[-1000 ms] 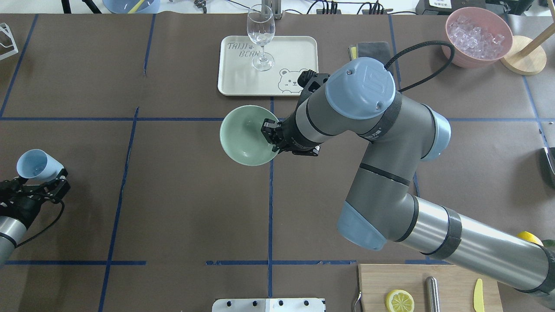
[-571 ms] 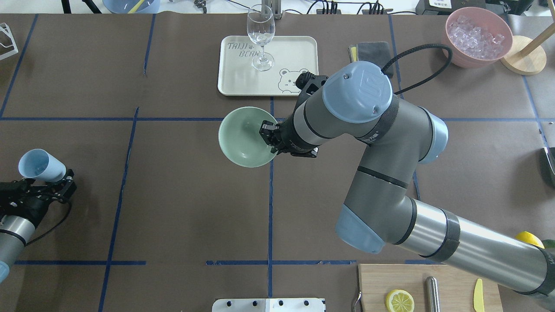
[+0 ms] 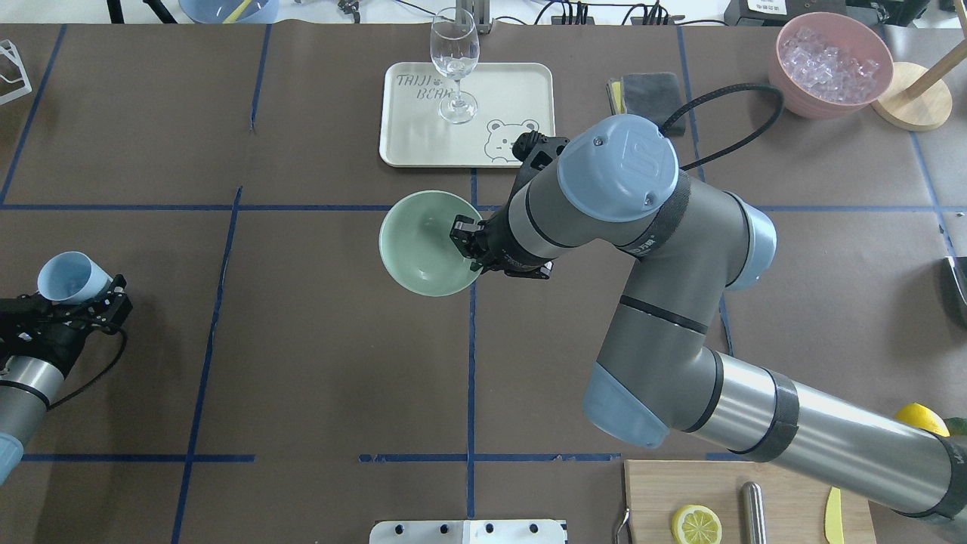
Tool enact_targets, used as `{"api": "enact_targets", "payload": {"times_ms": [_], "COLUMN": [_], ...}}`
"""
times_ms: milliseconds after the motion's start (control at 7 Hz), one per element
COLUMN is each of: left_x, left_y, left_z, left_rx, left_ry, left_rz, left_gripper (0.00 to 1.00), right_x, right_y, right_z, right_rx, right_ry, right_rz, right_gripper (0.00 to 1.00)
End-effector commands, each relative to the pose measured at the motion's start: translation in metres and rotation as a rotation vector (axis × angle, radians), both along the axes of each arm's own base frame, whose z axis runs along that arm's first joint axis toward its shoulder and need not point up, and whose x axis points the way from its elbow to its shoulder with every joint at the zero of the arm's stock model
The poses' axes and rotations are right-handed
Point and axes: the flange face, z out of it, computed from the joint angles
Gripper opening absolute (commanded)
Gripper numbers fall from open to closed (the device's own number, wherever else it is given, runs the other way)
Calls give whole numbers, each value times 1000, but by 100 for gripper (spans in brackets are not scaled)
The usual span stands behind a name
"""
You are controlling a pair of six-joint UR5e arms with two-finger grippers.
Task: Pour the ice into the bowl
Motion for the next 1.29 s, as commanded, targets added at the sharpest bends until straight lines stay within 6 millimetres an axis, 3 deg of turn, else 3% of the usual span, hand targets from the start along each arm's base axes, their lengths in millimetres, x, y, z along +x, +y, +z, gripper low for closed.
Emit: {"api": "enact_targets", "payload": {"times_ms": [0,143,286,429,571,714,1143], "left_x": [-2,3,2,-15,-33,-39,-48], "left_y": [-5,-9,-12,-32,-39,-44,-57], "left_z": [-2,-8,-12,-48,-98,-115,-129], "left_rx": [3,8,16,57,114,129,151], "left_ry": [0,13,2,-17,-45,-31,-48], "left_rz": [-12,-19,-15,-21,48,52,44], "left_gripper": [90,41,0,0,0,0,0], "right_x": [-5,-8,-10,-19,-41,-73,-153], "right_y": [6,9,10,15,15,9,11], "right_z": [-1,-1,-1,-3,-10,-15,-19], "right_rx": [5,8,13,17,30,35,53], "right_ry": [1,3,4,5,21,53,134], "right_rz": [-4,-3,0,-10,5,10,18], "right_gripper": [0,0,0,0,0,0,0]}}
